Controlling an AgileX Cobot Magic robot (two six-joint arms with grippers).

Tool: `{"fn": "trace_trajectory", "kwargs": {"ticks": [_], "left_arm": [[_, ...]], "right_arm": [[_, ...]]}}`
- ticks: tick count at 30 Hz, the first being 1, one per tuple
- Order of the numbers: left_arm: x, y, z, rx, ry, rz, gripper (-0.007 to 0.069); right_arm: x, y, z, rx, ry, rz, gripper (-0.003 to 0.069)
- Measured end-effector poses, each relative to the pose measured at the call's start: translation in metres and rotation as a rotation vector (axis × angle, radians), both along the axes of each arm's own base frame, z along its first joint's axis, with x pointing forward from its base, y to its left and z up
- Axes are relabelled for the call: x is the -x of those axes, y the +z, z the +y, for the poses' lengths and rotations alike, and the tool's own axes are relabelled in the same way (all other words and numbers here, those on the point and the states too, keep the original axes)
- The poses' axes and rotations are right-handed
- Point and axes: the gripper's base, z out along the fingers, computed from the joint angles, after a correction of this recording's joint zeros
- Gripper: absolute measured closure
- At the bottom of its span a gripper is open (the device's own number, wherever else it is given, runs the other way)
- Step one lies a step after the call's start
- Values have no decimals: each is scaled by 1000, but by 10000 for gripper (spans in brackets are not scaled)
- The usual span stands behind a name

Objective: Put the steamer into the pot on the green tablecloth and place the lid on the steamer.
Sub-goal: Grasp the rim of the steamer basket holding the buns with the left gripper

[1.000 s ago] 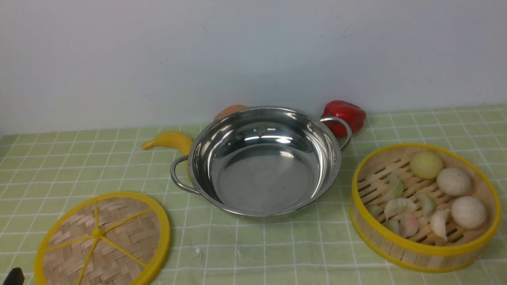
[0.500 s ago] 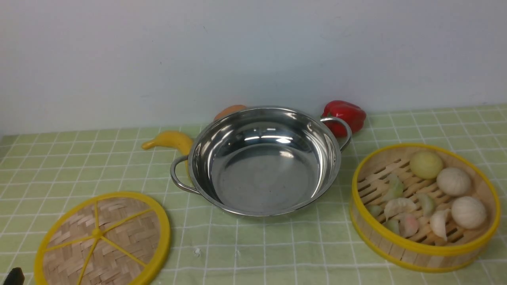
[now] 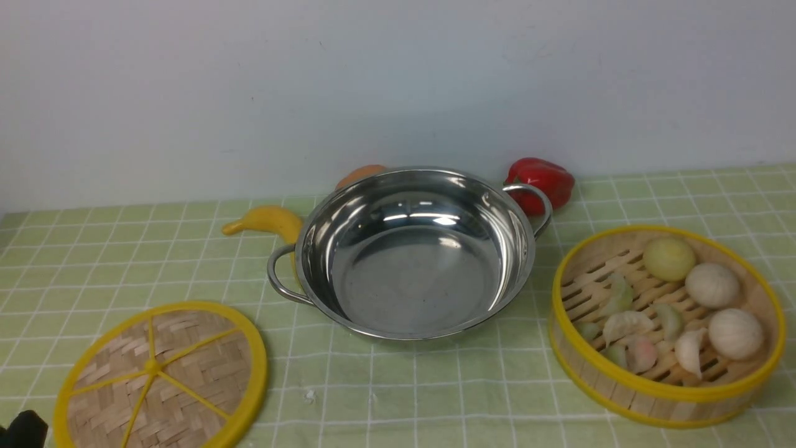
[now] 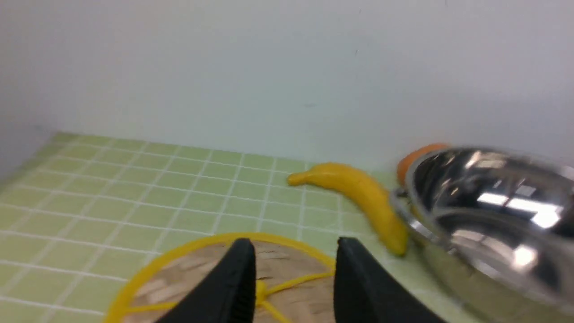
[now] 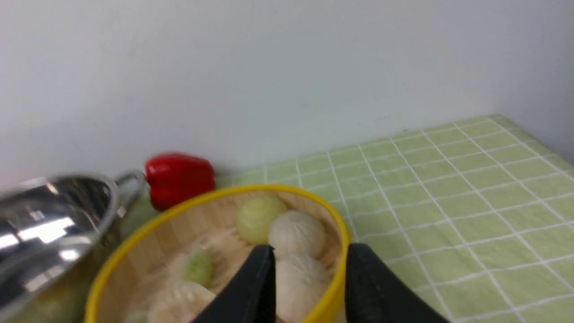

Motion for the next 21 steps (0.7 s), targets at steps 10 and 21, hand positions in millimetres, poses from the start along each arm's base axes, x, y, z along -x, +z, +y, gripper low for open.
{"fn": "trace_trajectory", "kwargs": {"ticks": [10,21], "left_arm": [[0,9,-2,534,-6,-106,382],[1,21,2,564,3,-241,382]], "right_arm": [[2,23,-3,-300,-6,-271,419],[6,34,-8,-618,5,-431,419]]}}
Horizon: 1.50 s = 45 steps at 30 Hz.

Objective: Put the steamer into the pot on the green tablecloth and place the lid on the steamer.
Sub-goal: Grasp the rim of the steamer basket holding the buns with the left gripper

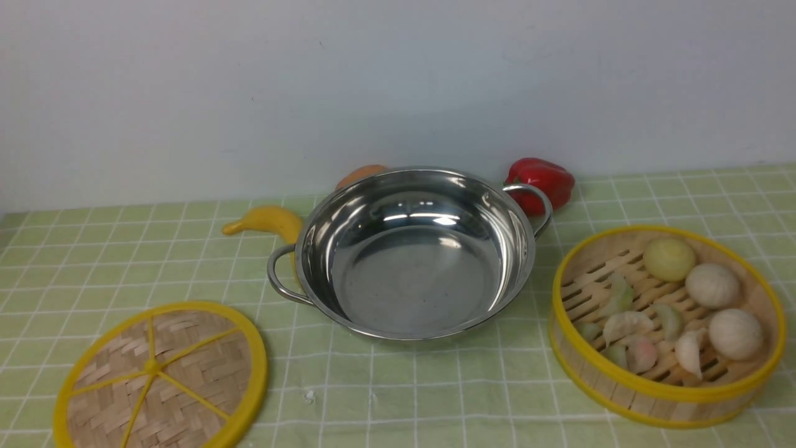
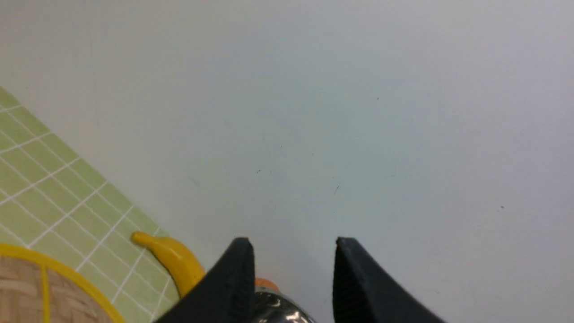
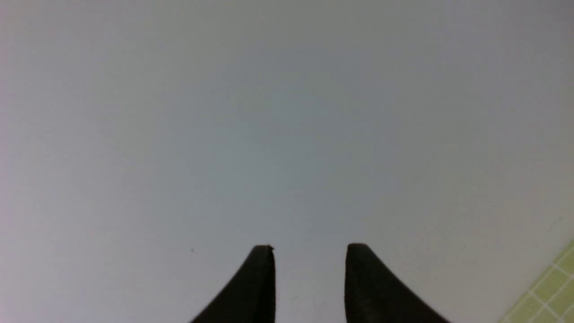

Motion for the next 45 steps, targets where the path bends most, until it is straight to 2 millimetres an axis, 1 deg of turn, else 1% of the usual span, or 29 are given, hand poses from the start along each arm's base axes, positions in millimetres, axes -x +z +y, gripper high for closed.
{"fn": "trace_trajectory", "kwargs": {"ticks": [3,5,7,8,9,11,12,13,14,15,16,17,18,19,21,24,25,26,27,28,29,31,32,33,36,38,41,45], "left_arm": [[0,2,1,19,7,-26,382],[1,6,3,69,16,-74,382],[4,17,5,122,30,-160,382],[8,30,7,137,48,-256,382],[13,43,9,127,64,-338,382],[23,68,10,63,93,-477,384],[25,71,10,57,94,-491,385],[29,86,9,2,107,-542,389],[30,106,6,-86,118,-567,401],[29,119,4,-154,120,-562,417],[23,135,0,-253,115,-519,438],[18,144,-2,-325,113,-486,449],[15,143,-2,-325,109,-465,452],[-1,154,-4,-442,100,-332,477],[-19,153,-2,-510,91,-171,497],[-49,139,4,-570,74,148,515],[-53,135,5,-571,69,197,517],[-67,117,9,-581,51,393,519],[-68,115,9,-583,48,418,519],[-78,96,12,-600,23,613,519],[-83,85,14,-615,3,727,519],[-91,67,16,-653,-41,911,519],[-93,59,17,-671,-65,983,519],[-97,48,18,-703,-111,1093,519],[-104,30,16,-742,-220,1250,517],[-107,21,14,-745,-289,1316,508],[-112,12,9,-727,-371,1349,496],[-113,11,5,-711,-420,1341,487]], "right_arm": [[1,2,-1,-94,24,-44,419],[4,9,-3,-134,24,-133,419],[9,18,-3,-109,13,-247,419],[15,28,-3,-70,5,-330,419],[18,36,-1,-39,3,-371,419],[25,65,3,55,-1,-451,419],[26,68,3,63,0,-456,419],[27,80,5,109,-5,-464,419],[26,105,9,200,-12,-435,419],[21,119,11,263,-19,-386,419],[11,136,13,350,-31,-282,419],[0,144,13,405,-37,-196,419],[1,146,12,405,-39,-188,419],[-23,157,9,485,-59,25,419],[-38,161,3,519,-80,216,419],[-74,151,-9,568,-86,619,419],[-76,147,-10,578,-85,670,419],[-96,130,-15,617,-47,917,419],[-96,130,-14,624,-44,917,419],[-114,111,-16,668,21,1101,419],[-125,99,-16,690,73,1190,419],[-147,75,-13,708,182,1310,419],[-155,66,-12,714,222,1340,419],[-167,54,-10,723,275,1372,419],[-193,29,-9,718,345,1425,419],[-205,18,-9,720,361,1447,419],[-226,-4,-10,713,387,1485,419],[-247,-22,-11,712,404,1506,419]]}}
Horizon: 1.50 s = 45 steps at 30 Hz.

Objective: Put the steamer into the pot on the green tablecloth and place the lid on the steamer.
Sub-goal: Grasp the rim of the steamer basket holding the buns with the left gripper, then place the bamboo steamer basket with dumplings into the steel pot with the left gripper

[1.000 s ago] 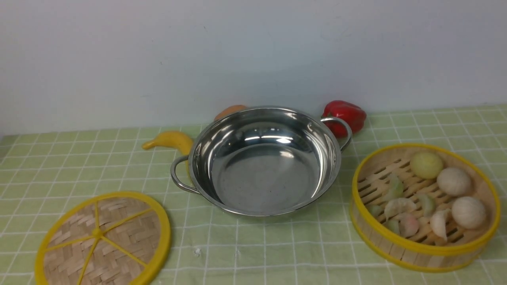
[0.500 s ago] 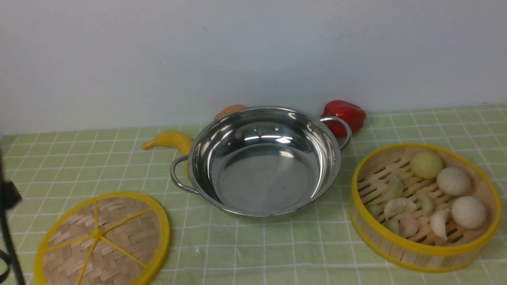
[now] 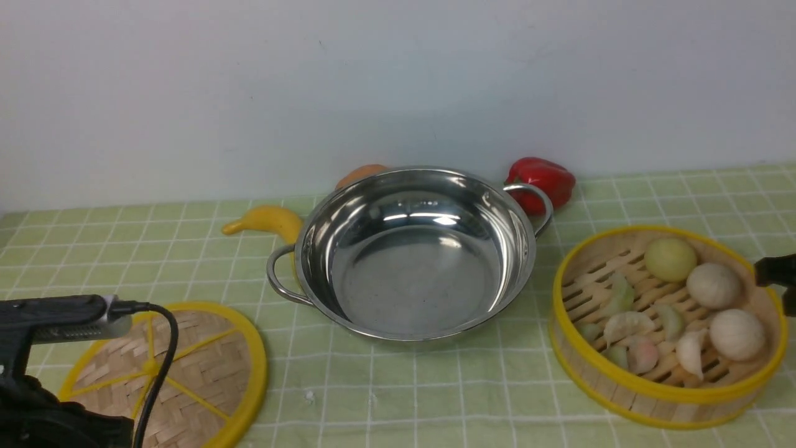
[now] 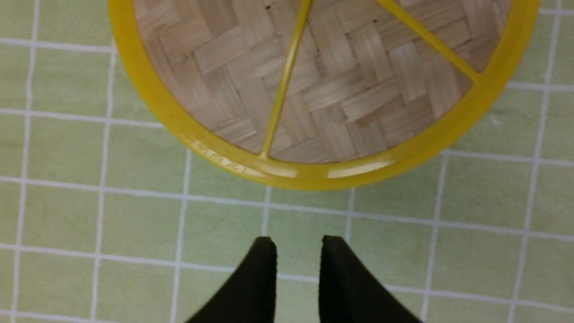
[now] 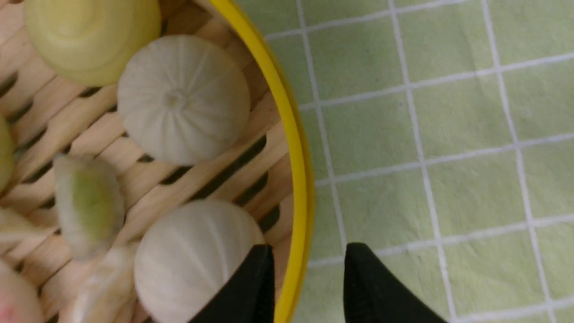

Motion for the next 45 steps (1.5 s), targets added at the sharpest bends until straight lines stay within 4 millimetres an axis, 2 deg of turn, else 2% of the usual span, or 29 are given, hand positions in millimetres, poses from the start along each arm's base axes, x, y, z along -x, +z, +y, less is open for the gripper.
{"fn": "trace_trajectory", "kwargs": {"ticks": [7,13,14,15,16,18,19,22,24,26,31,32,34,36,37,40,43,45], "left_arm": [[0,1,-2,10,-27,-3,478],[0,1,-2,10,-29,-3,476],[0,1,-2,9,-30,-3,476],[0,1,-2,9,-30,-3,476],[0,1,-2,9,-31,-3,476],[0,1,-2,9,-31,-3,475],[0,1,-2,9,-31,-3,475],[0,0,-2,9,-31,-2,467],[0,0,-2,10,-30,1,466],[0,0,-2,10,-30,1,466],[0,0,-2,10,-31,3,455],[0,0,-2,10,-31,3,455],[0,0,-2,10,-32,3,455],[0,0,-2,10,-32,3,455],[0,0,-2,10,-32,3,455],[0,0,-2,10,-32,3,455],[0,0,-2,9,-33,4,455],[0,0,-2,9,-33,4,455]], "right_arm": [[-31,-21,-2,3,8,7,419],[-41,-47,-5,33,33,75,427],[-42,-55,-5,32,27,97,473],[-42,-55,-5,33,28,96,481],[-43,-55,-5,34,28,93,561],[-43,-55,-4,43,37,100,606],[-42,-54,-4,46,38,101,603],[-39,-47,-5,60,39,108,603],[-32,-30,-9,91,44,103,603],[-30,-23,-11,102,41,107,603],[-24,25,-26,115,-3,106,603],[-23,26,-26,114,0,104,603],[-28,55,-23,67,18,58,603],[-34,70,-13,13,62,11,603],[-35,72,-12,4,63,4,603],[-53,95,28,-102,160,-91,603],[-70,101,74,-140,253,-120,603],[-85,99,113,-156,314,-118,603]]}}
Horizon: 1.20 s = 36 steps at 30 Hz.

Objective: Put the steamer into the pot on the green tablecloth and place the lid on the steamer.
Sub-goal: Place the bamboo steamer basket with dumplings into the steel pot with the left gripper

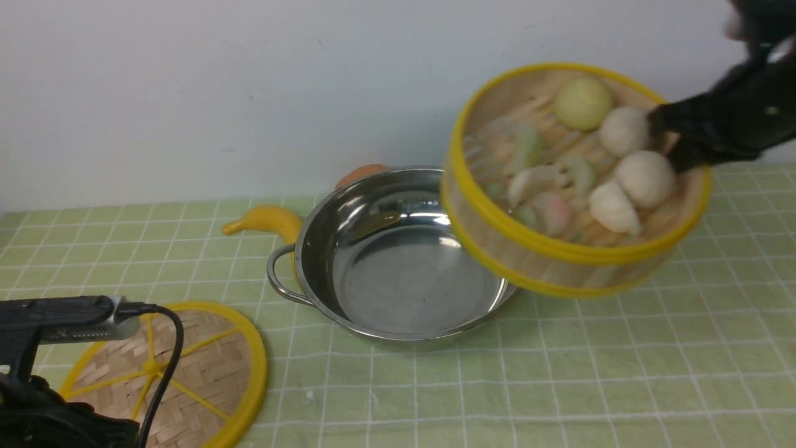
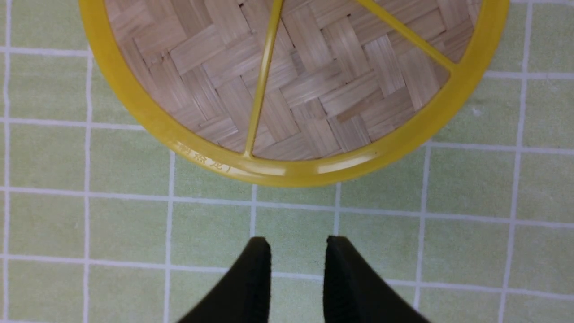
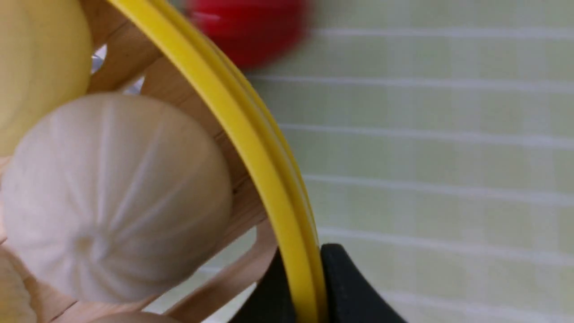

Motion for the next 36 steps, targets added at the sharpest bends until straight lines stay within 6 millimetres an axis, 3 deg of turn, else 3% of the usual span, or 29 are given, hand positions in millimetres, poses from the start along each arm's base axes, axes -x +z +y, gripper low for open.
{"fn": "trace_trajectory", "kwargs": {"ticks": [3,4,7,11,19,26,33,36], "left_arm": [[0,0,0,0,-1,2,455],[0,0,0,-1,-2,2,455],[0,0,0,0,-1,2,455],[0,0,0,-1,-2,2,455],[0,0,0,-1,-2,1,455],[-1,0,0,0,-2,-4,455],[-2,0,0,0,-2,-17,455],[-5,1,0,0,-3,-51,447]], "right_arm": [[-18,-12,43,8,56,25,603],[-19,-11,48,7,62,22,603],[-38,-32,87,47,110,72,603],[-59,-57,108,86,127,108,603],[-85,-98,116,130,124,143,603],[-94,-128,121,130,122,157,603],[-96,-135,125,98,121,154,601],[-96,-135,126,84,120,150,563]]}}
